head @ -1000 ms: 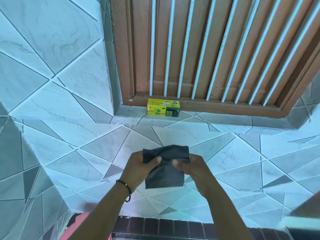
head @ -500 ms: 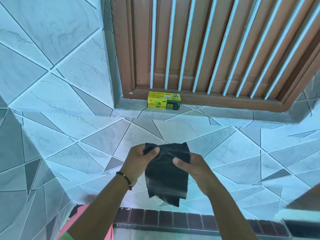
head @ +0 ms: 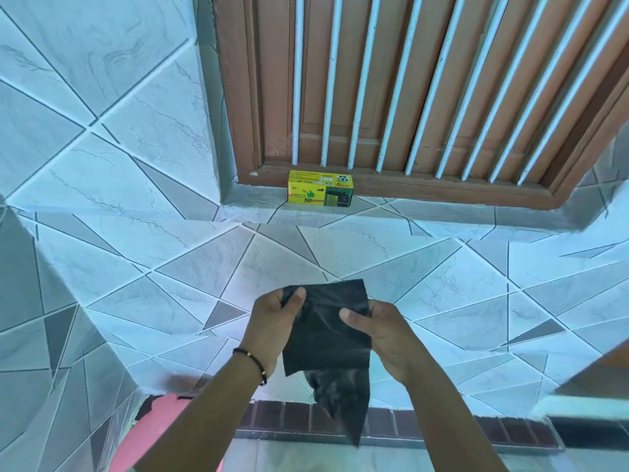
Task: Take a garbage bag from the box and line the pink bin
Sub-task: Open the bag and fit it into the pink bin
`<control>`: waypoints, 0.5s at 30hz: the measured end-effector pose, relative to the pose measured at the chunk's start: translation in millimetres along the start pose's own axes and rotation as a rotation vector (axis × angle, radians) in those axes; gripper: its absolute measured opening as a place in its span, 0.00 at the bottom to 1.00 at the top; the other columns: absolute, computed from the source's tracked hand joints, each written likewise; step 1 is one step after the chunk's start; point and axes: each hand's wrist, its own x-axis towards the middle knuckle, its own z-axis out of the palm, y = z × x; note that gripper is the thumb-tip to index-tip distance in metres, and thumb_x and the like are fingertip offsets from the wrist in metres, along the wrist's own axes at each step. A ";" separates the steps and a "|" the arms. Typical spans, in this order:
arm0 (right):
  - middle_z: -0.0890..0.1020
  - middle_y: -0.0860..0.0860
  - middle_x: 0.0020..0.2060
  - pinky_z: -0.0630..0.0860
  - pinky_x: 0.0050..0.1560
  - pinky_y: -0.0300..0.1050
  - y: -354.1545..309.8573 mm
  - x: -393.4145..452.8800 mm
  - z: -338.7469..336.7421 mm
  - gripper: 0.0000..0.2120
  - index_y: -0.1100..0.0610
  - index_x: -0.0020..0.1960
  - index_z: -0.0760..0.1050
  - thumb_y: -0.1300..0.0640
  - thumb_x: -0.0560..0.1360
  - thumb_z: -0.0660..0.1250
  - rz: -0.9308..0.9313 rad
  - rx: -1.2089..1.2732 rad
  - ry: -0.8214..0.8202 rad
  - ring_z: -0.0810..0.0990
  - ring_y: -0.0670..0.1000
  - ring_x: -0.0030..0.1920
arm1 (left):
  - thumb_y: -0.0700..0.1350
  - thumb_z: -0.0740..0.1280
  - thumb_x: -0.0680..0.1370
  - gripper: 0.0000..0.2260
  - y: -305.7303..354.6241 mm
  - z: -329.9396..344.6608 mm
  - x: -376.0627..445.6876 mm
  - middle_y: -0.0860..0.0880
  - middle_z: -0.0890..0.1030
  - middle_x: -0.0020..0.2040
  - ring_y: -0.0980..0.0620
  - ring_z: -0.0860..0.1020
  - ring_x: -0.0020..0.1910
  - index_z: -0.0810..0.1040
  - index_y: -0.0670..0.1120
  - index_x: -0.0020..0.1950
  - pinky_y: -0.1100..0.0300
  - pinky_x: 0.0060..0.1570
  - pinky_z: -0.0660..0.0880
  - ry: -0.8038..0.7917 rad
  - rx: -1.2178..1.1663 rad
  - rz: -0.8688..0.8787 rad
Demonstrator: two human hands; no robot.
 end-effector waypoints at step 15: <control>0.83 0.61 0.38 0.80 0.41 0.47 4.0 -5.1 19.6 0.14 0.68 0.45 0.79 0.55 0.72 0.70 -0.035 -0.030 0.149 0.83 0.55 0.37 | 0.41 0.68 0.74 0.06 -28.7 -0.4 -8.8 0.44 0.86 0.47 0.43 0.83 0.49 0.83 0.45 0.48 0.44 0.53 0.78 -0.162 -0.177 -0.129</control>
